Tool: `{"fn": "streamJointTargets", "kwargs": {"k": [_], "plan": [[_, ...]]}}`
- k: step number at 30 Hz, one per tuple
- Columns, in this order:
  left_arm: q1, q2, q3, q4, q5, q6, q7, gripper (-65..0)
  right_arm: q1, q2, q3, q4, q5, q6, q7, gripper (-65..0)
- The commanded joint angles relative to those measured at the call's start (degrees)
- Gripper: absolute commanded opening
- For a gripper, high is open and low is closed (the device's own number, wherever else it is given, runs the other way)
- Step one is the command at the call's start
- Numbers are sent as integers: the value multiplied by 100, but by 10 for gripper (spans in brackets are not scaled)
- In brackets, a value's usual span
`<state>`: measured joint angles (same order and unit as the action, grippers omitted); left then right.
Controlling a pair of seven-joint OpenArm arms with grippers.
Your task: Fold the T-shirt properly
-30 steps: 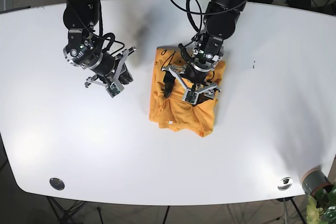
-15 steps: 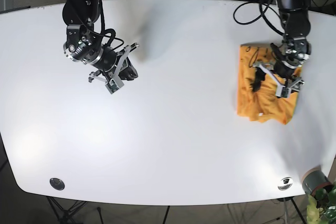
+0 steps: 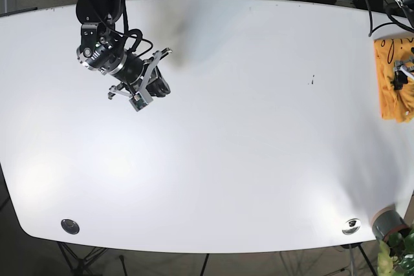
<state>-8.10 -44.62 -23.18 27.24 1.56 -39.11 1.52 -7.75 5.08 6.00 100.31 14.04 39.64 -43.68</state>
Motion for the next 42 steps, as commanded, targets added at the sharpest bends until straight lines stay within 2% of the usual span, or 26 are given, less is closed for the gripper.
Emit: {"fn": "streamJointTargets", "kwargs": {"k": [1,4,8,15,19,24,28,33,36,39,42], "plan": [[-144,-298,1,-215,226,21,-104,-138,-3,-3,-7,303,130,36,153,-599],[-258,-334,1,-92,226,4,-139,-138,-12,-11,-7,382,130,36,153,-599],[-267,-334,-34,629,217,-5,-139,-138,-82,-11,2,417,130,36,153,-599],[-241,-166,-7,1508,-521,48,2,-139,-82,59,117,373,103,36,267,-599],[-214,88,-7,2177,-609,74,72,-139,-109,-20,275,145,-389,36,1049,-599],[304,651,186,3337,-609,601,63,-139,-126,-214,389,-198,-1497,36,2096,-599],[454,1161,661,4243,-609,1103,55,-139,-188,-293,758,-225,-1681,36,2544,-598],[1043,1768,854,5043,-600,1735,-7,-139,-399,-205,1031,-260,-1699,-390,2983,-595],[1263,2181,1109,5403,-574,2070,-227,-139,-557,-82,1075,-453,-1699,-654,3344,-595],[1852,2488,1232,5772,-222,2404,-613,-139,-917,50,1084,-471,-1646,-900,3722,-595],[2388,3095,1259,6150,323,2720,-1097,-139,-1304,191,1084,-480,-1646,-1208,4197,-595]]}}
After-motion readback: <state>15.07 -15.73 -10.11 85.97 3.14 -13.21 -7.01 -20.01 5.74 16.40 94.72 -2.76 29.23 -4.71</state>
